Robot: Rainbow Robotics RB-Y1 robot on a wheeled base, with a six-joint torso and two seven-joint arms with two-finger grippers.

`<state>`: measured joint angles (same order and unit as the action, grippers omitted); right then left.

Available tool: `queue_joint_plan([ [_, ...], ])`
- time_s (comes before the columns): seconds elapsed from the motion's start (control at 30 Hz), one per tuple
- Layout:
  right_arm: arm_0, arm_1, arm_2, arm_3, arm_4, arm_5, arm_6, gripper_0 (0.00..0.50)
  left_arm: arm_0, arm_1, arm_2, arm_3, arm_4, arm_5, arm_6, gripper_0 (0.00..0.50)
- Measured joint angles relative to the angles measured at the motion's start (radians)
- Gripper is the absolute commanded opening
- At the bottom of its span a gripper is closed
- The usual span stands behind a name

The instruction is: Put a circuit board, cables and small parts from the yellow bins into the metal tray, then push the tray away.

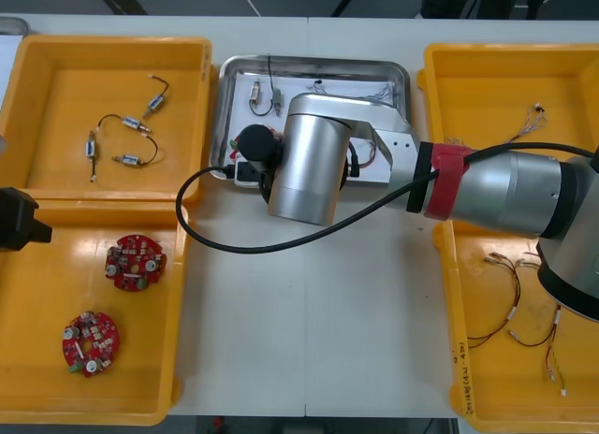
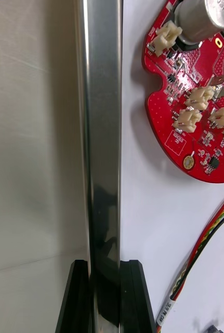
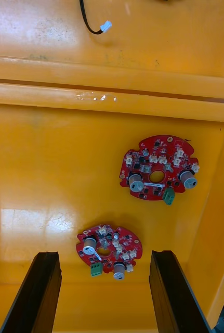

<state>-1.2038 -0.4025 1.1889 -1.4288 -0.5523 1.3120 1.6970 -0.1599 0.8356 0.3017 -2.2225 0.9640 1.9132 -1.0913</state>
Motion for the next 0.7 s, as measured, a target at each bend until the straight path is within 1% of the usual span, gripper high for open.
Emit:
queue_joint_plan([
  [0.5,-0.026,0.003,0.002,0.051,-0.001,-0.026,0.023,0.0,0.0,0.0,0.0,0.0,0.0,0.0,0.0,0.5],
  [0.7,-0.057,0.003,0.064,0.066,-0.001,-0.063,0.023,0.0,0.0,0.0,0.0,0.0,0.0,0.0,0.0,0.5],
])
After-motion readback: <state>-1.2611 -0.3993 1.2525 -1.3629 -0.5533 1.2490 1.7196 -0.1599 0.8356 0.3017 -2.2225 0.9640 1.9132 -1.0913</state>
